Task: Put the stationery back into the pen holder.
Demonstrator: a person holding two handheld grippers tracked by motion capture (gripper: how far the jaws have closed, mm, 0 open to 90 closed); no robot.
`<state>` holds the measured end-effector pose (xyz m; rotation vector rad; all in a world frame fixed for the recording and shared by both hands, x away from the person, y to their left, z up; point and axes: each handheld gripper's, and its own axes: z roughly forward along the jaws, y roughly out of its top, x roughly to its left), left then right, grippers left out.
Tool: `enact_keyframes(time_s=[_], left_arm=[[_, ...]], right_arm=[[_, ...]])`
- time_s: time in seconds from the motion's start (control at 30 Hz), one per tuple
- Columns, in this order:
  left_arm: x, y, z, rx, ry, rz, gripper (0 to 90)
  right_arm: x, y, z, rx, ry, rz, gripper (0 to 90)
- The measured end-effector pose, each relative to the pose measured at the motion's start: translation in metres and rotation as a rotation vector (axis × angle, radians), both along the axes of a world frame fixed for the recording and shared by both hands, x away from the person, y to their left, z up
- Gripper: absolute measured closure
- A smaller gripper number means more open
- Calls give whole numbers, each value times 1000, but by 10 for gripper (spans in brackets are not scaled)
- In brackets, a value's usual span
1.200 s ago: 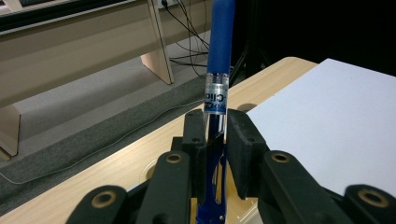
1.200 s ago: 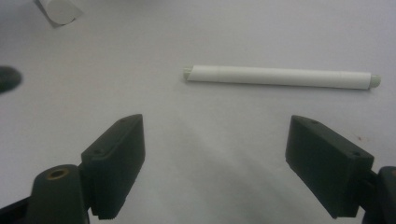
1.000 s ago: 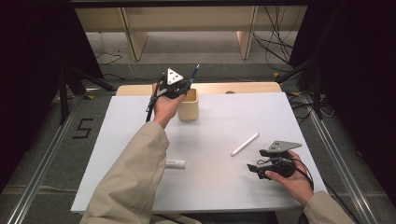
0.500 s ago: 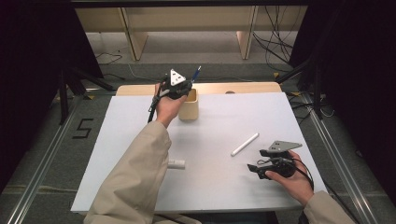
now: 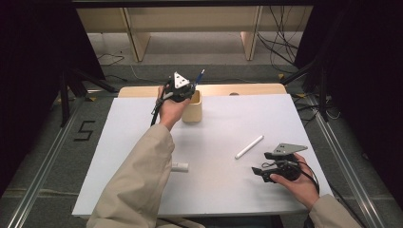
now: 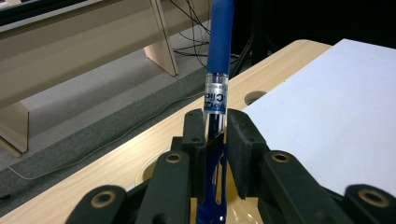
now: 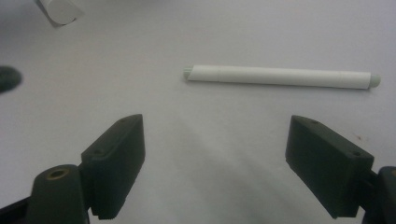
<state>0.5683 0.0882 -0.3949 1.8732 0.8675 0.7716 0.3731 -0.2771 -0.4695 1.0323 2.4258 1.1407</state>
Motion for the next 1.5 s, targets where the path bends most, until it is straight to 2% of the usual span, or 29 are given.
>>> enact_keyframes(time_s=[0.4, 1.03, 1.23, 1.5], left_arm=[[1, 1, -7, 3, 19, 14, 779], [2, 4, -17, 33, 59, 21, 770], [-2, 6, -11, 23, 45, 36, 652], [-21, 15, 4, 56, 18, 9, 525]], right_arm=[[0, 0, 0, -1, 0, 1, 203], [0, 0, 0, -4, 0, 5, 203], [0, 0, 0, -4, 0, 6, 203], [0, 0, 0, -2, 1, 2, 203]])
